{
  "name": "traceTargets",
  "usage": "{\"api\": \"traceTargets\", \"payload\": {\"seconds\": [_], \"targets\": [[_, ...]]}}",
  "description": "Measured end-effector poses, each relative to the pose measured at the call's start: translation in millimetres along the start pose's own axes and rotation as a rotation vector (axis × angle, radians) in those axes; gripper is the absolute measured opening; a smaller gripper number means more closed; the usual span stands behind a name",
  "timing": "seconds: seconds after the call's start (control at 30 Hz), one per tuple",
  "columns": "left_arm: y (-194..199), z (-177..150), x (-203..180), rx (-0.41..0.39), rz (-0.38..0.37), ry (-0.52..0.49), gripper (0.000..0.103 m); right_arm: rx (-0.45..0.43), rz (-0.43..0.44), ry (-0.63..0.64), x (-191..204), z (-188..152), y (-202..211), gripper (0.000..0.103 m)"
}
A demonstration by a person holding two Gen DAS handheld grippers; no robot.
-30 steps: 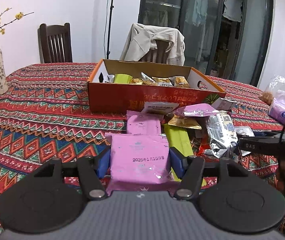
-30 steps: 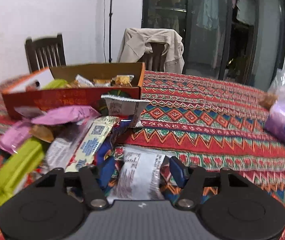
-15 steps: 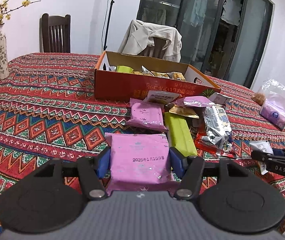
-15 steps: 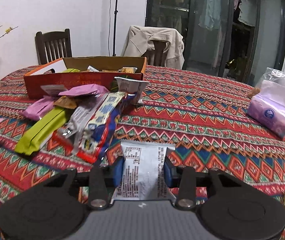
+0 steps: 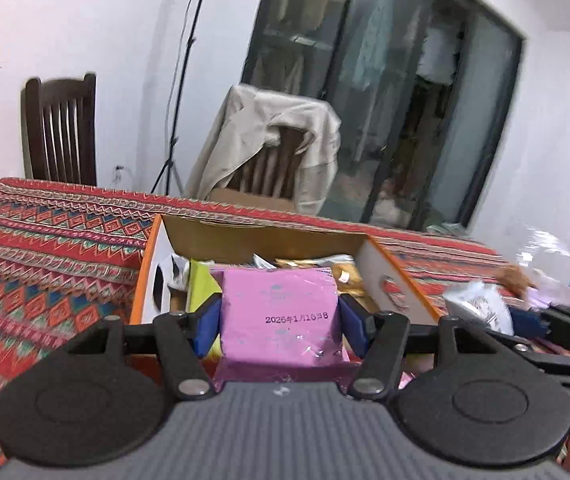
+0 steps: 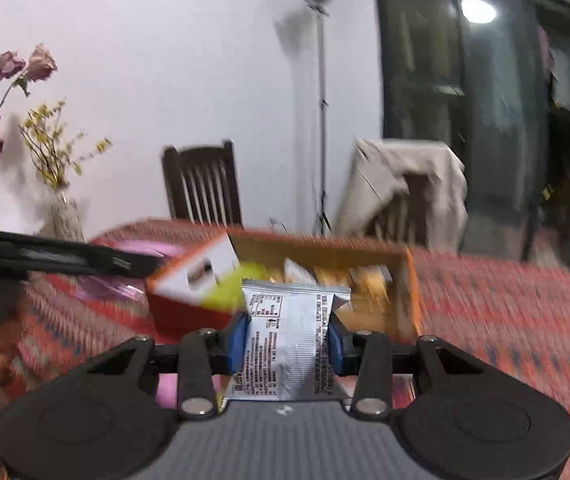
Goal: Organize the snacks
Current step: 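Lower the pink packet and white wrapper into the orange box and open both tools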
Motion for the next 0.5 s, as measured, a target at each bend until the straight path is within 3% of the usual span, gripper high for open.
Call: {"api": "traceTargets", "payload": {"seconds": [0.1,0.23,0.37,0.5], "targets": [[-58.1,6.7,3.2,0.068,0.003,0.039,0.063,0.027,0.012,-0.019,-7.5,22.0,-50.9,0.04],[-103.6,-6.0,11.9,0.1,0.063,-0.021,0.068,0.125,0.002,-0.098,-32.7,23.9,-116.8,0.04],[-108.0,-14.3,27.5,0.098,0.051,-0.013,0.075,0.21,-0.036,-0.119,-51.6,7.6,-157.8,0.04],[-93.8,1.7,50.2,0.083,0.003,0.105,0.079,0.268,-0.037,-0.132,-50.8,-11.1,-183.0,0.041]]}}
Point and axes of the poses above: each gripper's, at about its wrist camera, not at the fingertips, and y roughly against the way its jaws point, x to its left, z to its top, the point moved 10 cm from there along -y, roughly the way its jaws point, and after that the axes turned 4 degrees about z, right-handed, at the moved point
